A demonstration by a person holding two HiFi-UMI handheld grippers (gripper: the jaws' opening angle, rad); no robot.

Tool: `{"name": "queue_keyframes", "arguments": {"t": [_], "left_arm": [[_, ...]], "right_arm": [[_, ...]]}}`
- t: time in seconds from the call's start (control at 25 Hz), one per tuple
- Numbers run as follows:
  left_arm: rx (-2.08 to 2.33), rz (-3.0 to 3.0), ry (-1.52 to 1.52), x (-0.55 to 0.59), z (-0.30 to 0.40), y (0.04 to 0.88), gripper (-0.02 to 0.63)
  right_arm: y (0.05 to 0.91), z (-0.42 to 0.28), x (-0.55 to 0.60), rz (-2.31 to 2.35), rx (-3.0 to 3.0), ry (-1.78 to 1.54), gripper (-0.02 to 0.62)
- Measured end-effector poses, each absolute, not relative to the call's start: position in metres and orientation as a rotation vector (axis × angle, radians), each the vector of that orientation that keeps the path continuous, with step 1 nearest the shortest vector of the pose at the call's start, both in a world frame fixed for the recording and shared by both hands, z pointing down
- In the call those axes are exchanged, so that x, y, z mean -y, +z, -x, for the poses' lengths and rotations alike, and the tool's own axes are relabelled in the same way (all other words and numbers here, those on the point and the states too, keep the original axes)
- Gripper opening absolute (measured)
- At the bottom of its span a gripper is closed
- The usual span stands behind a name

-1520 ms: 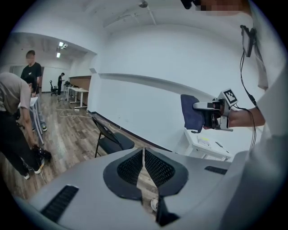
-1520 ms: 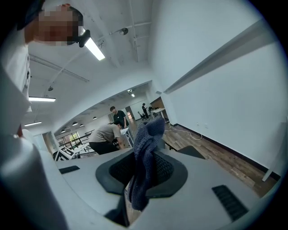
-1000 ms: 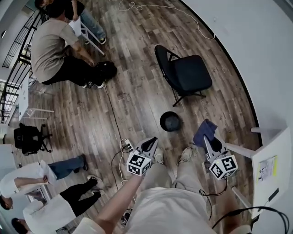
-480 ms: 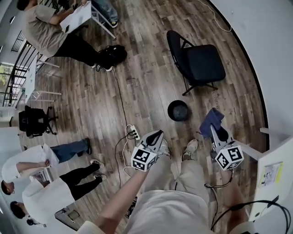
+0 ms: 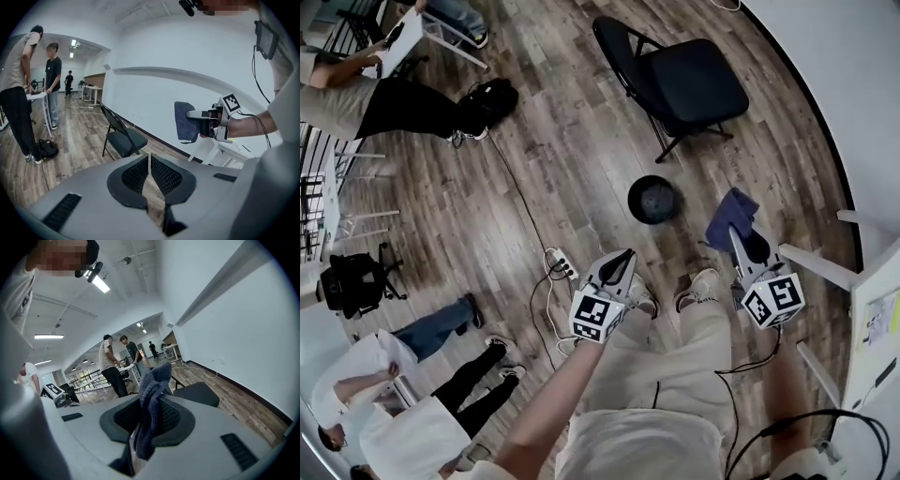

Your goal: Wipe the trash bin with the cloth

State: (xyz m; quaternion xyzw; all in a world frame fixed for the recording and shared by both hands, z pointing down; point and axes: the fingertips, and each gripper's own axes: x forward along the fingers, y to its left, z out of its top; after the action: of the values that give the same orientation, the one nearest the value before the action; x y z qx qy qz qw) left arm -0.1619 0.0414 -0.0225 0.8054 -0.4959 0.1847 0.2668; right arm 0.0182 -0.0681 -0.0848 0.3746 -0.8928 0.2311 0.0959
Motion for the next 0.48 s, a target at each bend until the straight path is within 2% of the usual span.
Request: {"name": "queue_keyframes", "arguments": {"t": [0.48], "left_arm": [[1.494, -2.288, 0.502, -0.019, 0.165, 0.100, 0.011]], "right_arm": [[0.049, 0.006, 0.077, -1.091, 2.636, 0.666, 0.066]]}}
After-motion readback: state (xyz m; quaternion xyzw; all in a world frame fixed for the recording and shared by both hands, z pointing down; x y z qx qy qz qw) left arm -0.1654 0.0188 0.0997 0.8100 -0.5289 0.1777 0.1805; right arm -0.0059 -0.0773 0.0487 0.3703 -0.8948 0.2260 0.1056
